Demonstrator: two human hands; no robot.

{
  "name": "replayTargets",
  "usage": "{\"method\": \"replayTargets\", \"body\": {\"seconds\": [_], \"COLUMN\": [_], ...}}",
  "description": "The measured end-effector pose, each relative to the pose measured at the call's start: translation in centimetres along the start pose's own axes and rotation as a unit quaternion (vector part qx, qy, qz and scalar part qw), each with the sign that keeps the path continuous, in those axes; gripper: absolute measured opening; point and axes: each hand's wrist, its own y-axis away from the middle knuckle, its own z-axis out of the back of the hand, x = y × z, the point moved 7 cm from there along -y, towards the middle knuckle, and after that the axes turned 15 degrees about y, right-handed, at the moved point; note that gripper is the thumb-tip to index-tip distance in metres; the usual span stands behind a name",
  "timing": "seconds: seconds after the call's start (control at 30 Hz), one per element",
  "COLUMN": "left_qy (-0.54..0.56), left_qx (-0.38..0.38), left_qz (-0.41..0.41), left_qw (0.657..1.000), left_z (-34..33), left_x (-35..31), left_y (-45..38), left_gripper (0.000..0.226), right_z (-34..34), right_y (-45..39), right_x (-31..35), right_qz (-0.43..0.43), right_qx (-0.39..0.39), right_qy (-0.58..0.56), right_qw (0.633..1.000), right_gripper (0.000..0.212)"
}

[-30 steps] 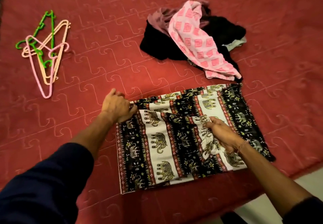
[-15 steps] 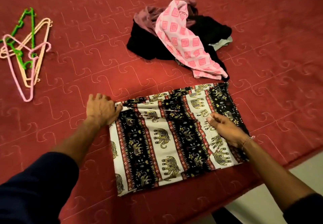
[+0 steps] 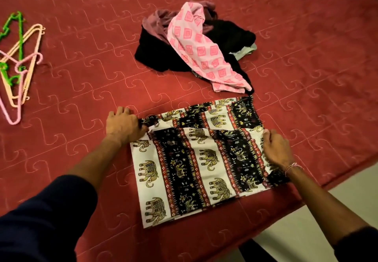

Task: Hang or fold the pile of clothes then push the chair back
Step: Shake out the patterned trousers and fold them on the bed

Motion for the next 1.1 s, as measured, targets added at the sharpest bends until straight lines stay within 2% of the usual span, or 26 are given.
{"method": "replayTargets", "body": {"seconds": [0.07, 0.2, 0.3, 0.4, 0.53, 0.63, 0.7, 0.8, 0.9, 1.03, 1.1], "left_qy": [0.007, 0.049, 0.060, 0.112, 0.228, 0.271, 0.269, 0.295, 0.369, 0.524, 0.548], "left_qx": [0.037, -0.009, 0.011, 0.014, 0.047, 0.085, 0.087, 0.068, 0.055, 0.057, 0.066], "left_qz": [-0.003, 0.021, 0.077, 0.064, 0.011, -0.021, -0.019, 0.004, 0.058, 0.157, 0.174], "left_qw": [0.999, 0.999, 0.995, 0.992, 0.972, 0.959, 0.959, 0.953, 0.926, 0.835, 0.815], "left_z": [-0.1, 0.9, 0.5, -0.9, -1.9, -1.8, -1.7, -1.4, -1.5, -2.4, -2.6], "left_x": [-0.1, 0.5, 1.5, 1.7, 1.5, 1.3, 1.8, 2.4, 3.0, 4.2, 4.3], "left_y": [-0.2, 0.0, -0.2, -1.0, -2.4, -2.6, -2.7, -2.9, -3.1, -2.9, -2.9], "left_gripper": [0.055, 0.046, 0.042, 0.032, 0.036, 0.024, 0.017, 0.018, 0.009, 0.009, 0.011], "right_z": [0.5, 0.4, 0.4, 1.1, -0.7, -2.4, -3.8, -5.4, -5.6, -6.1, -6.2], "right_y": [-0.3, -0.9, -1.0, -1.3, -2.5, -3.0, -3.3, -4.5, -6.4, -8.4, -8.8], "right_x": [-0.6, -2.0, -2.3, 0.7, 10.3, 17.2, 20.5, 22.8, 23.2, 23.0, 23.0], "right_qz": [0.000, -0.018, -0.029, 0.025, 0.223, 0.324, 0.361, 0.356, 0.324, 0.291, 0.274], "right_qx": [-0.028, -0.053, -0.092, -0.162, -0.113, -0.081, -0.043, -0.001, 0.021, 0.035, 0.022], "right_qy": [0.024, 0.046, 0.090, 0.128, 0.133, 0.148, 0.146, 0.165, 0.116, 0.080, 0.067], "right_qw": [0.999, 0.997, 0.991, 0.978, 0.959, 0.931, 0.920, 0.920, 0.939, 0.953, 0.959], "right_gripper": [0.037, 0.044, 0.048, 0.048, 0.040, 0.039, 0.042, 0.036, 0.023, 0.022, 0.023]}}
